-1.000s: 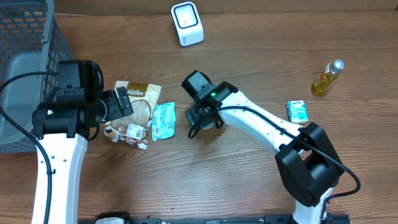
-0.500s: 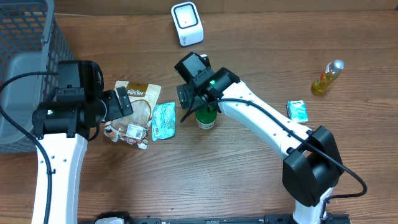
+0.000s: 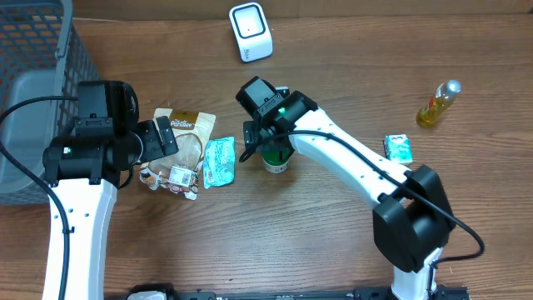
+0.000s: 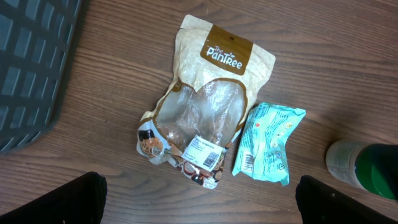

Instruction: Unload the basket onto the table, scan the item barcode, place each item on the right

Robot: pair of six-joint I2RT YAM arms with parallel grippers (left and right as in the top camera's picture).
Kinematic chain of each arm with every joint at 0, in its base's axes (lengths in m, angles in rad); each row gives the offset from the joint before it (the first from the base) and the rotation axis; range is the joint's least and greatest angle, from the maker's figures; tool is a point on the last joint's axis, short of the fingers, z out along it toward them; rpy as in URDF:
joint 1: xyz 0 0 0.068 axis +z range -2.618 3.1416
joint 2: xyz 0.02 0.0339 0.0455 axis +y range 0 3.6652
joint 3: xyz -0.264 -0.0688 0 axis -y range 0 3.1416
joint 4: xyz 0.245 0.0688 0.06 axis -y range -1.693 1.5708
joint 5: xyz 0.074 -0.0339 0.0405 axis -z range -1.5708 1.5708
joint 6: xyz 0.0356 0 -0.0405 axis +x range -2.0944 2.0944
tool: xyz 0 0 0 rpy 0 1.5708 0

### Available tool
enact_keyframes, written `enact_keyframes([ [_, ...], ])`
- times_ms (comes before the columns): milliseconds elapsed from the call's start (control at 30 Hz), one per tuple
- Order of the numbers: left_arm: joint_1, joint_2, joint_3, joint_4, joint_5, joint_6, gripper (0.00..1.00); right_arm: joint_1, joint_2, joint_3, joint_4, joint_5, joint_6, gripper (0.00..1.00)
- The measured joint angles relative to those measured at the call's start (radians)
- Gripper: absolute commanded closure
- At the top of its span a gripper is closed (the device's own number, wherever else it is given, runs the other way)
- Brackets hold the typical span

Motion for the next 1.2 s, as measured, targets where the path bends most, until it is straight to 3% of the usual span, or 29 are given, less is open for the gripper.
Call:
enact_keyframes([
  [333, 0.0, 0.0, 0.0, 0.0, 0.0, 0.0, 0.0, 0.0, 0.112, -0.014, -0.042, -0.053, 0.007, 0.0],
  [600, 0.0, 0.0, 0.0, 0.0, 0.0, 0.0, 0.0, 0.0, 0.113, -0.016, -0.042, -0.058, 0.007, 0.21],
  [900, 0.0, 0.0, 0.0, 0.0, 0.0, 0.0, 0.0, 0.0, 0.113, -0.016, -0.042, -0.076, 0.011, 0.3],
  [967, 0.0, 0.0, 0.0, 0.0, 0.0, 0.0, 0.0, 0.0, 0.113, -0.016, -0.043, -0.084, 0.01, 0.25],
  [1033, 0.0, 0.0, 0.0, 0.0, 0.0, 0.0, 0.01, 0.0, 0.113, -0.016, -0.042, -0.091, 0.015, 0.0],
  [1200, 0.0, 0.0, 0.0, 0.0, 0.0, 0.0, 0.0, 0.0, 0.113, -0.016, 0.017, -0.101, 0.01, 0.0],
])
